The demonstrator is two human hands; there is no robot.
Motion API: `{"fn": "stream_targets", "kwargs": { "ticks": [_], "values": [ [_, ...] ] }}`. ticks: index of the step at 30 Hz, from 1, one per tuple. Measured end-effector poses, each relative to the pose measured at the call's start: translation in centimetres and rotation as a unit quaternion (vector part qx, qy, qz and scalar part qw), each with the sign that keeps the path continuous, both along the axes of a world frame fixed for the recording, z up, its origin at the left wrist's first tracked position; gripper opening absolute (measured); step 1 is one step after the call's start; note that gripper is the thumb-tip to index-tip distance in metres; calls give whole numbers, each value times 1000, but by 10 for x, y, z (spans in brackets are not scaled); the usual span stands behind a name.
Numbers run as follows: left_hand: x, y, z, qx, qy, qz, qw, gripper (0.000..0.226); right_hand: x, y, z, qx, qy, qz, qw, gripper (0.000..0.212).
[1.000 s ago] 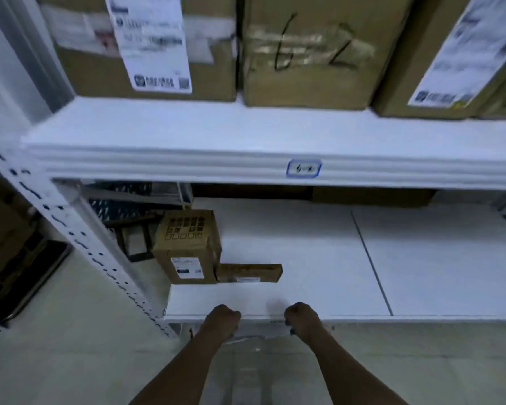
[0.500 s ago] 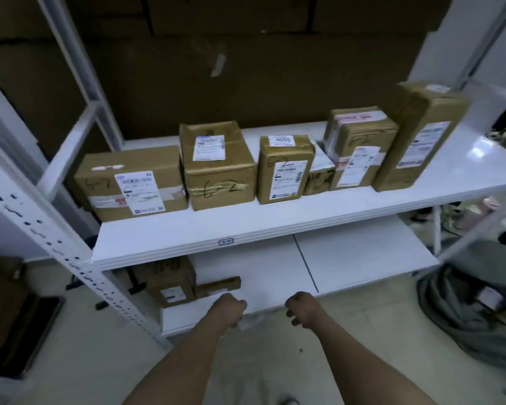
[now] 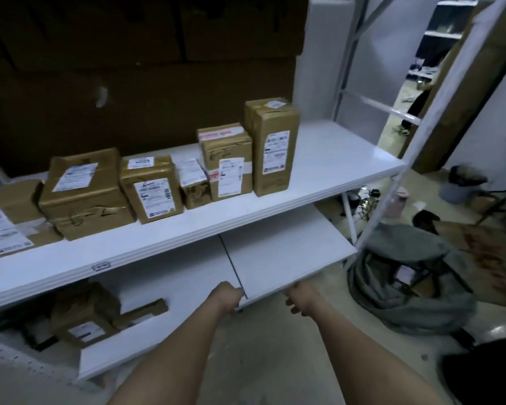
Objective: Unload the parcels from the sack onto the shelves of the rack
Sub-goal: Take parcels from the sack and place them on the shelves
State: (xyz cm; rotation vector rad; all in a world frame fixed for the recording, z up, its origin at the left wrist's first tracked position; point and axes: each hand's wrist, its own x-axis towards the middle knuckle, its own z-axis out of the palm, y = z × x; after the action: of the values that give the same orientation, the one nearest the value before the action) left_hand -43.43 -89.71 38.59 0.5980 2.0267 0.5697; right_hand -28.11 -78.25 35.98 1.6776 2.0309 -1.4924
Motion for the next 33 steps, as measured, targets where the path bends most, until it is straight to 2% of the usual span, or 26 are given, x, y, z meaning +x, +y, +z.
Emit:
{"fn": "stream_targets", "kwargs": {
  "ticks": [6, 9, 11, 15, 24, 31, 33],
  "values": [
    [87, 88, 2, 8, -20, -25, 999, 21, 99, 86, 1, 12, -20, -47, 999, 7],
    [102, 107, 9, 9, -1, -40, 999, 19, 114, 103, 11, -7, -16, -65, 998, 19],
    [145, 169, 1, 2, -5, -72, 997, 19, 163, 148, 7, -11, -7, -97, 995, 23],
    [165, 208, 2, -7, 0, -112, 994, 20, 185, 180, -8, 6, -23, -113, 993, 34],
    [205, 379, -34, -19, -26, -150, 988, 22, 238, 330, -33, 21, -69, -143, 987, 35],
    [236, 498, -33, -29, -46, -177, 983, 20, 269, 439, -32, 7, -93, -175, 980, 35],
    [243, 524, -33, -29, -57, -179, 982, 32, 278, 465, -31, 11, -104, -175, 979, 34]
  ]
}}
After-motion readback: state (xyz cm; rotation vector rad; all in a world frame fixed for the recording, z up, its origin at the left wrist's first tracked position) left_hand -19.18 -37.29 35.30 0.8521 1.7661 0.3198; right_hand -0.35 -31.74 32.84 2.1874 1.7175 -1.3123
